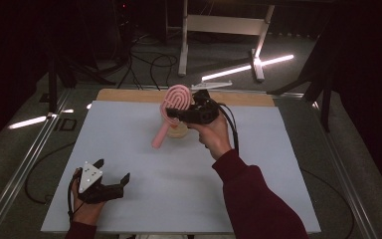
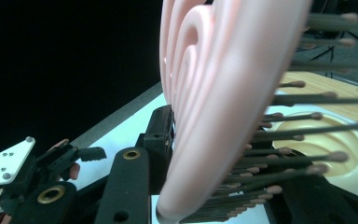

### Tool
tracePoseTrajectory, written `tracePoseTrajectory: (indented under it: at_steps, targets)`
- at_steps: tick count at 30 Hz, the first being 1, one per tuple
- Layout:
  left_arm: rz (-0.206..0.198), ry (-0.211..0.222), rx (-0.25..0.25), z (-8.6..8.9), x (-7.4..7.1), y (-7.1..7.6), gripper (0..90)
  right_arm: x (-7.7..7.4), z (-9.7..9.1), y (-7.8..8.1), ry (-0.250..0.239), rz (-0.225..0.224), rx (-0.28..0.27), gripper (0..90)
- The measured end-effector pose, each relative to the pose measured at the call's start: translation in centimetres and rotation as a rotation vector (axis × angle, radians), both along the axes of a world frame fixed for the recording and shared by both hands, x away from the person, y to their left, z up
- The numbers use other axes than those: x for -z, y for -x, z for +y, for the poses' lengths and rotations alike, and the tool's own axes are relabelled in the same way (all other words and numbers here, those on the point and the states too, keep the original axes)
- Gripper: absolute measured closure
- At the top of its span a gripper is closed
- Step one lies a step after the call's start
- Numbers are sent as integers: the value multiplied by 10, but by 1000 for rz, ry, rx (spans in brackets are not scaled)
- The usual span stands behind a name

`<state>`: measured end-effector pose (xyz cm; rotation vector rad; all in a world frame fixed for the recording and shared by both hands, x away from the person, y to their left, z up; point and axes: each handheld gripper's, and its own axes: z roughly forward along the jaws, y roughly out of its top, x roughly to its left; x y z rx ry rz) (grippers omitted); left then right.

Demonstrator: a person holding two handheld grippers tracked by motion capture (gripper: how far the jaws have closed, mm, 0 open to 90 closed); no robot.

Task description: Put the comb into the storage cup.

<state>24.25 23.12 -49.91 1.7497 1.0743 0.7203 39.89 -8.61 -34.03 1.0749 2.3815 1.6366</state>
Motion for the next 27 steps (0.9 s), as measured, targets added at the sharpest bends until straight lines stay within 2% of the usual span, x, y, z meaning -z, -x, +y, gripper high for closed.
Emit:
tracePoseTrajectory:
  at_steps: [17,27]
  targets:
    - [-2,1,-2,0,0,0,5,-5,2,-9,-14,-23,12,638]
    - [-1,2,-3,1,0,0,5,-10,3,-16,-7,-34,29,637]
